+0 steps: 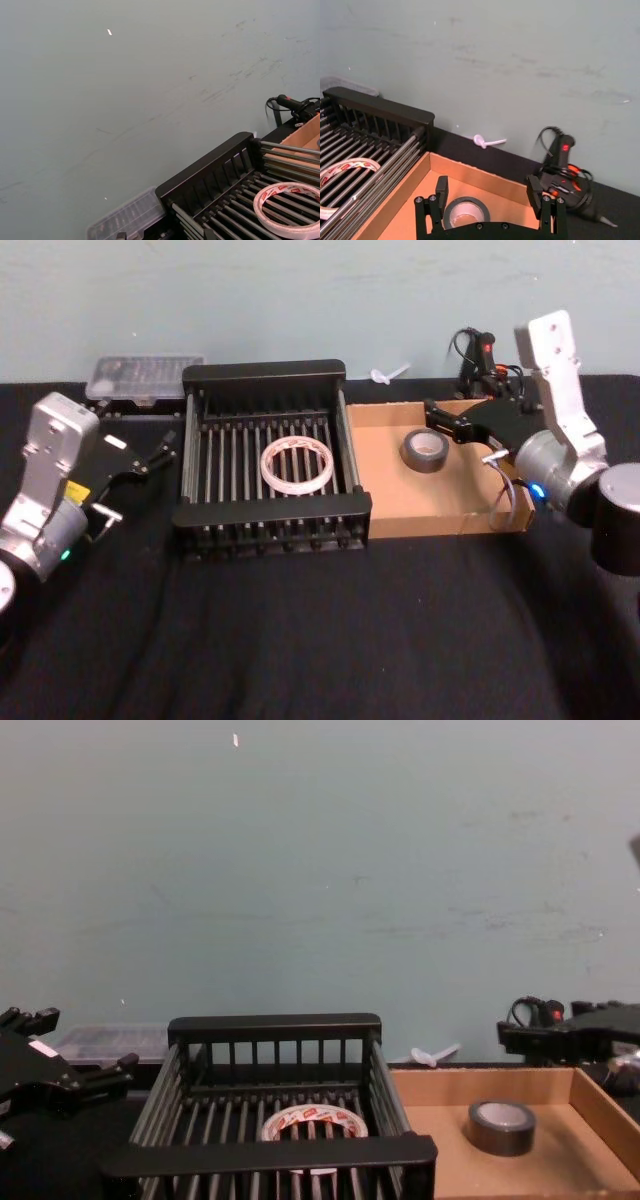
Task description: Pick up the white tape and place it into the black box , Pick up the silver tape and place it into the brown box.
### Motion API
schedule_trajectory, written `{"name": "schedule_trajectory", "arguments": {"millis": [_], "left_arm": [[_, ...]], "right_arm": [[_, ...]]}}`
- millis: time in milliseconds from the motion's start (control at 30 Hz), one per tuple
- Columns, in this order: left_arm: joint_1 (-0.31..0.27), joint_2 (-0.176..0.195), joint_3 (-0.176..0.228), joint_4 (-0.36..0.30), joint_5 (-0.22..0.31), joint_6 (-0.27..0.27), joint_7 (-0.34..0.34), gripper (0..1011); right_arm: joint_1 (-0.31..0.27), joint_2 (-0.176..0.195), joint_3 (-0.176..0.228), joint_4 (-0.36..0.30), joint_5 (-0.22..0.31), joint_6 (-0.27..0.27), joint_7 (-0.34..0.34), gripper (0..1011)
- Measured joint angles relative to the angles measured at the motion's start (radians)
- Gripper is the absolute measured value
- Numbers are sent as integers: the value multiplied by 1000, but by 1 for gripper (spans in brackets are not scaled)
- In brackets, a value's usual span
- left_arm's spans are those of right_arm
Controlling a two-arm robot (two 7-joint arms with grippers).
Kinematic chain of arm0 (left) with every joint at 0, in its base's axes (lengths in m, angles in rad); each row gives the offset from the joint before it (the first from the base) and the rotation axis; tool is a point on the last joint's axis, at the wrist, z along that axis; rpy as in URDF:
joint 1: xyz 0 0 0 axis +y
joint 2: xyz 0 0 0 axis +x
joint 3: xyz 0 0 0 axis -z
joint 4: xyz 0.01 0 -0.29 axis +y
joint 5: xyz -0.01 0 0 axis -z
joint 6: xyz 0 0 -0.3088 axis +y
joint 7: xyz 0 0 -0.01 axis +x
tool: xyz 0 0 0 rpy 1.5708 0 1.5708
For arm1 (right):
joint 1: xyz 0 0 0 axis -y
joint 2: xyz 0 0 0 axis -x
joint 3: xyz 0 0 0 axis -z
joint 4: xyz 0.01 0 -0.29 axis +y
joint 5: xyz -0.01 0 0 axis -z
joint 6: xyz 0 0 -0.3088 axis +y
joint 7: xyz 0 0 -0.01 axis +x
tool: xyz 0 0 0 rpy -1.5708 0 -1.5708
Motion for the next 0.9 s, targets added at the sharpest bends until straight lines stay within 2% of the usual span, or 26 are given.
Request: {"name": "schedule_trajectory", "arguments": {"millis": [167,200,233,300,467,600,900], "left_arm": [[0,0,0,0,0,0,0,1001],[0,0,0,0,0,0,0,1002],[0,0,0,0,0,0,0,1001],[0,0,0,0,0,0,0,1001],[0,0,0,0,0,0,0,1002],[0,0,0,0,0,0,0,1001],[0,0,0,0,0,0,0,1001]], "right_arm": [[-81,16,29,-82,-7,-67,-12,1002],[-108,22,37,-107,-13,-94,-16,1002],[-108,22,37,-107,-13,-94,-16,1002],[-163,32,51,-152,-29,-150,-25,1002],[-240,42,74,-203,-56,-223,-43,1002],[-291,46,93,-227,-82,-244,-57,1002],[-323,38,121,-225,-109,-236,-63,1002]]}}
